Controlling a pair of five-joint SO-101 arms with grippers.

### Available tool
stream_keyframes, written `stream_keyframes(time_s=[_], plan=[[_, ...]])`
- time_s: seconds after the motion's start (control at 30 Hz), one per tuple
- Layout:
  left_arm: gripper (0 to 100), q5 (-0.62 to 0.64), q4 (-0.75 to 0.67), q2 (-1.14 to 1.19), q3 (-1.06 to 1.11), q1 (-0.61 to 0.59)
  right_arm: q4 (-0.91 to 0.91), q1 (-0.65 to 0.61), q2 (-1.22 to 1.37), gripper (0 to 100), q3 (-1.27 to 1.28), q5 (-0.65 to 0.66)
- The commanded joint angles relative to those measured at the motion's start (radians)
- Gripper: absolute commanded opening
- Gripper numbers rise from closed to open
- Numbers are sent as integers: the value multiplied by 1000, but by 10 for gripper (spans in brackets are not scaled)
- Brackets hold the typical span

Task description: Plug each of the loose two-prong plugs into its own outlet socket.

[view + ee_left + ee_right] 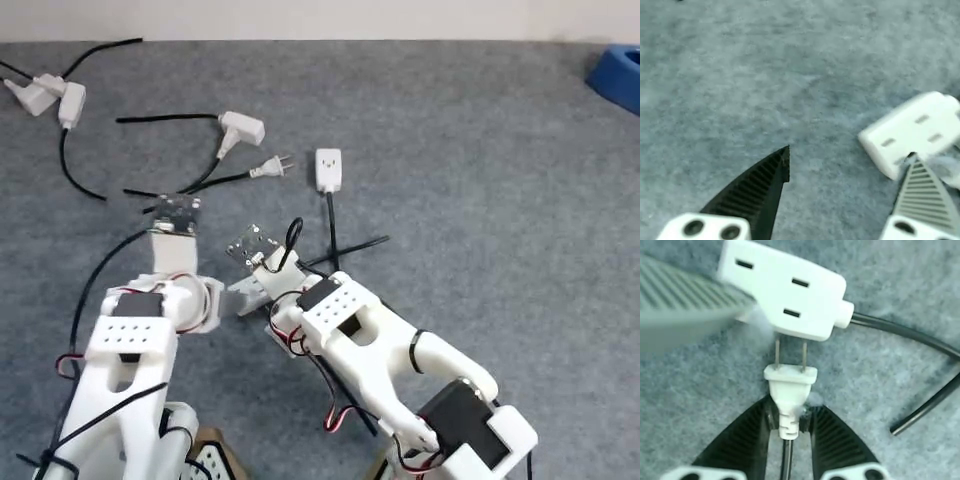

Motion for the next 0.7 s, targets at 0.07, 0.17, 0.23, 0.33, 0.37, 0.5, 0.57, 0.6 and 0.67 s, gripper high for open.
stream_keyframes(time_s=[0.07, 0.17, 0.23, 0.33, 0.37, 0.5, 0.57, 0.6, 0.67], plan=[[349, 2, -20, -21, -12, -77, -12, 16, 18, 7, -22, -8], [348, 2, -20, -19, -7, -73, -7, 16, 15, 7, -22, -8], [348, 2, -20, -19, -8, -73, 24, 21, 13, 7, -27, -14], [348, 2, -20, -19, -15, -81, 64, 22, 18, 6, -58, -44], [348, 2, -20, -19, -15, -81, 64, 24, 19, 6, -61, -64], [348, 2, -20, -19, -15, -97, 70, 24, 21, 6, -62, -77], [348, 3, -20, -19, -16, -108, 70, 24, 21, 6, -62, -77], [348, 3, -20, -19, -16, -108, 70, 24, 21, 6, -62, -77], [348, 3, -20, -19, -16, -108, 70, 24, 21, 6, -62, -77]])
